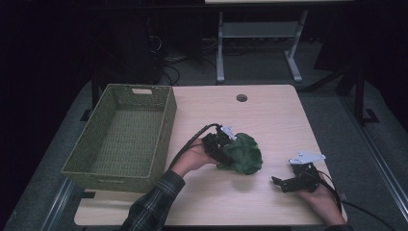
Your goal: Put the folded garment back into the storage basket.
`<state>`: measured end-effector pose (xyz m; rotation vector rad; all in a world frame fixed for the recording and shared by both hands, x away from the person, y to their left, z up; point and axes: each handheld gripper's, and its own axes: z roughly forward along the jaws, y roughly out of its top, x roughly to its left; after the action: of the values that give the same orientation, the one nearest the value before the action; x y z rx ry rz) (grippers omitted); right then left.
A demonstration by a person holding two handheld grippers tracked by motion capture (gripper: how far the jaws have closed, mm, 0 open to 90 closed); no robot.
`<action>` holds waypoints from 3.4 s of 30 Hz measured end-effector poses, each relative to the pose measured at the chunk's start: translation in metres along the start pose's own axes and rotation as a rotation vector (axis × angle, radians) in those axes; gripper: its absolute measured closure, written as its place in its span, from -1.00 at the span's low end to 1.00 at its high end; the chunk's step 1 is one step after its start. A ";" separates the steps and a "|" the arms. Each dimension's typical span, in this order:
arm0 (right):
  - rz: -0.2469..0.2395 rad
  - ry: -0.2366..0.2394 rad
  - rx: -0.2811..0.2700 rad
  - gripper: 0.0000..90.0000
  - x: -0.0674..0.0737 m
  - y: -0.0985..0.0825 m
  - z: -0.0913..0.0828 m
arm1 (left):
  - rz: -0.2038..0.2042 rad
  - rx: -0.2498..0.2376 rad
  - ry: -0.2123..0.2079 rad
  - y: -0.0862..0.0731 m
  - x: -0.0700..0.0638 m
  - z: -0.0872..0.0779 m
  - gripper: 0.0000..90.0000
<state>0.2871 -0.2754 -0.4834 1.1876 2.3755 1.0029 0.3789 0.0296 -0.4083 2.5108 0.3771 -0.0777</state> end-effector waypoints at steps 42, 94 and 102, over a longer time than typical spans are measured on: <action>0.003 0.000 0.000 -0.96 0.000 0.000 0.000 | -0.102 -0.100 0.156 -0.038 0.006 -0.142 0.40; 0.005 -0.003 -0.002 -0.96 0.000 0.000 0.000 | -0.504 -0.215 0.523 -0.176 0.047 -0.240 0.39; 0.006 -0.003 -0.002 -0.96 0.000 0.000 0.000 | -0.540 -0.177 0.522 -0.196 0.062 -0.223 0.39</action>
<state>0.2871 -0.2752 -0.4834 1.1951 2.3698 1.0041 0.3756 0.3254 -0.3416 2.1610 1.2085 0.3892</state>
